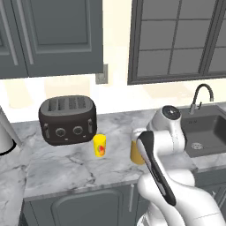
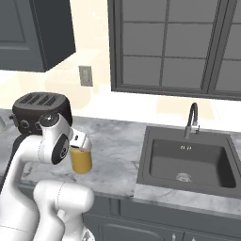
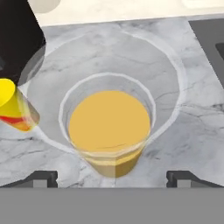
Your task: Place the pitcher and cup on the dining counter for serving.
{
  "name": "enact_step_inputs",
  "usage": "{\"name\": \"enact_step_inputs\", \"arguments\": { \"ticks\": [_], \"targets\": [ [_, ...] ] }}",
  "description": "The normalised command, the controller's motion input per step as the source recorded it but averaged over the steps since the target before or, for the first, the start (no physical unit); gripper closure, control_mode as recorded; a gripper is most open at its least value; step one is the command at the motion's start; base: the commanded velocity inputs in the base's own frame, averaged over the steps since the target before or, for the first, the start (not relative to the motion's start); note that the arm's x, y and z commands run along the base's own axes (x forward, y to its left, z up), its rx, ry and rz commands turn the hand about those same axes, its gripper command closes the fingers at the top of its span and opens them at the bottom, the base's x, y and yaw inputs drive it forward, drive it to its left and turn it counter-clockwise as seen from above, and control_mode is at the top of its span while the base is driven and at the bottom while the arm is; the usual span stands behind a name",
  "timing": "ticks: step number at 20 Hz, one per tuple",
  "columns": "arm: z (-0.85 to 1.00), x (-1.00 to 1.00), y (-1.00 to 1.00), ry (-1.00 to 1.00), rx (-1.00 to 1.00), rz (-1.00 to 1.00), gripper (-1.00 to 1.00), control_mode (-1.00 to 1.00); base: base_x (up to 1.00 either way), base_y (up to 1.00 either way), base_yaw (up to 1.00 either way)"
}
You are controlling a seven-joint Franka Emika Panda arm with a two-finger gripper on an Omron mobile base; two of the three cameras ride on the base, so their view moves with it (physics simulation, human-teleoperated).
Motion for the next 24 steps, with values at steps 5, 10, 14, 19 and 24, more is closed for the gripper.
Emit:
{"name": "enact_step_inputs", "arguments": {
  "ticks": [5,10,14,19,24],
  "targets": [
    [-0.11,0.18,0.00,0.00,0.00,0.00,-1.00,-1.00,0.00,0.00,0.00],
    [-0.07,0.21,0.00,0.03,0.00,0.00,-1.00,-1.00,0.00,0.00,0.00],
    [-0.16,0.24,0.00,0.10,0.00,0.00,-1.00,-1.00,0.00,0.00,0.00],
    [-0.36,0.08,0.00,0.17,0.00,0.00,-1.00,-1.00,0.00,0.00,0.00],
    [-0.38,-0.14,0.00,0.10,0.00,0.00,1.00,-1.00,0.00,0.00,0.00]
  ]
}}
